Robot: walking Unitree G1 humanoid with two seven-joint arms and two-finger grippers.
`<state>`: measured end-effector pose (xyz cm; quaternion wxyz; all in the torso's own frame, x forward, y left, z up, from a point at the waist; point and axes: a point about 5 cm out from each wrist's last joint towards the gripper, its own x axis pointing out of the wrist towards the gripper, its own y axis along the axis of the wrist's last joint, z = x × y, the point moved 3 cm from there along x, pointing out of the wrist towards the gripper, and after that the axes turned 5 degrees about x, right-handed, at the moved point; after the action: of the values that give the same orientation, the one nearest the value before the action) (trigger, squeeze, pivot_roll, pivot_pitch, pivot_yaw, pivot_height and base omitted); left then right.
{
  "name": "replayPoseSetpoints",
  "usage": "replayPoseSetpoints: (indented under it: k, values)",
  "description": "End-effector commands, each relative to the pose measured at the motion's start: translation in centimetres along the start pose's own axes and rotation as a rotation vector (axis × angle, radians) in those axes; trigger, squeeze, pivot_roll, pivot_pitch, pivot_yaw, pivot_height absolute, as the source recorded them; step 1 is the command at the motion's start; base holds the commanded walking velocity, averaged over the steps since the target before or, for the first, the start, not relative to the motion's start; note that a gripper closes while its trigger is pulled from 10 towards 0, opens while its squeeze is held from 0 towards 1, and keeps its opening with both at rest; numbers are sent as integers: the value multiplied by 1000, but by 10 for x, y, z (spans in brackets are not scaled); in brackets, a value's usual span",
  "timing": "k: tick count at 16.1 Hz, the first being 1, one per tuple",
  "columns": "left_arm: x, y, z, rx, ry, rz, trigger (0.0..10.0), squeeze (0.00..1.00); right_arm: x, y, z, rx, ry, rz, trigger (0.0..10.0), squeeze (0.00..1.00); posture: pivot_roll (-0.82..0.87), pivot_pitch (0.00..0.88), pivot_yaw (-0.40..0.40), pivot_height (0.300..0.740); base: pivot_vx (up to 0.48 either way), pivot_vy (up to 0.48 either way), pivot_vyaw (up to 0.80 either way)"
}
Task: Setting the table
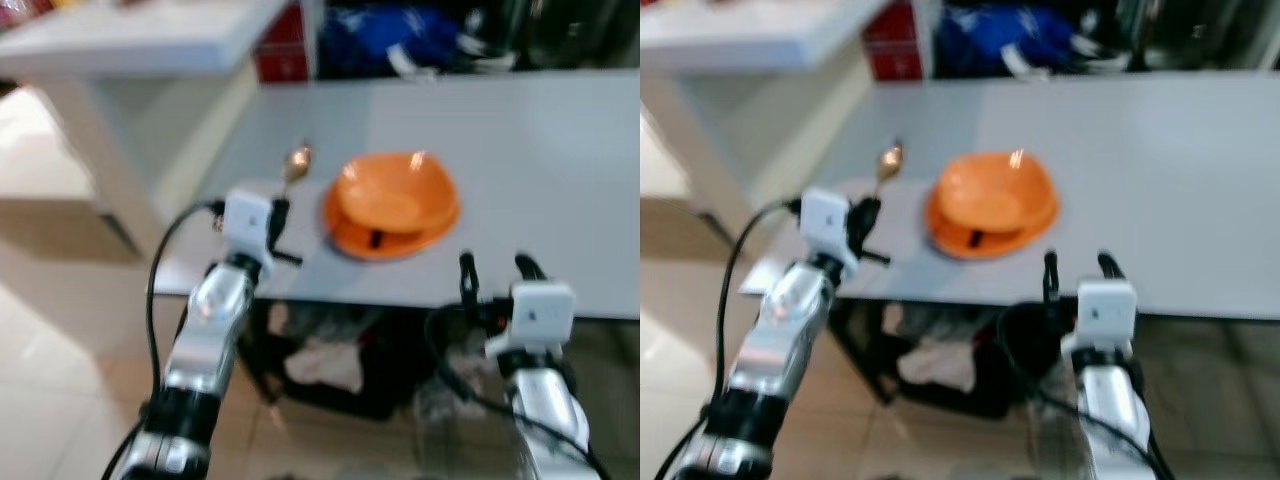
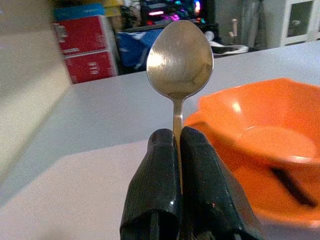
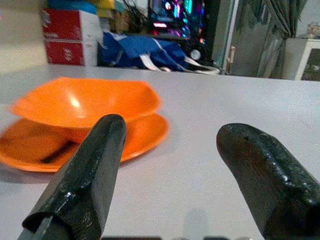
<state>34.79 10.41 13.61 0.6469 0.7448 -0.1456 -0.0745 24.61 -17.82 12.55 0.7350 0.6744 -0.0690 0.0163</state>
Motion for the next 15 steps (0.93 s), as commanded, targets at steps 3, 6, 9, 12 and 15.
replayPoseSetpoints:
  k: [3, 6, 9, 12, 15]
  values:
    - [7, 20, 19, 61, -94, 77, 0, 0, 0, 0, 2, -1, 0, -3, 10000, 0, -100, 0, 127, 723, 193, -406, 0]
    - [0, 29, 38, 120, -186, 137, 0, 0, -2, 0, 1, 0, -6, -6, 10000, 0, -109, 0, 132, 723, 0, -474, 0]
    - [1, 29, 40, 123, -191, 134, 0, 0, -4, -1, 2, 0, -8, -11, 10000, 0, -110, 0, 134, 723, 0, -480, 0]
    - [6, 28, 37, 124, -181, 120, 0, 0, -2, -1, 2, 1, -12, -11, 10000, 0, -112, 0, 140, 723, 0, -474, 0]
    - [12, 23, 30, 103, -156, 79, 0, 0, -3, -2, 2, 2, -18, -13, 10000, 0, -110, 0, 145, 723, 0, -452, 0]
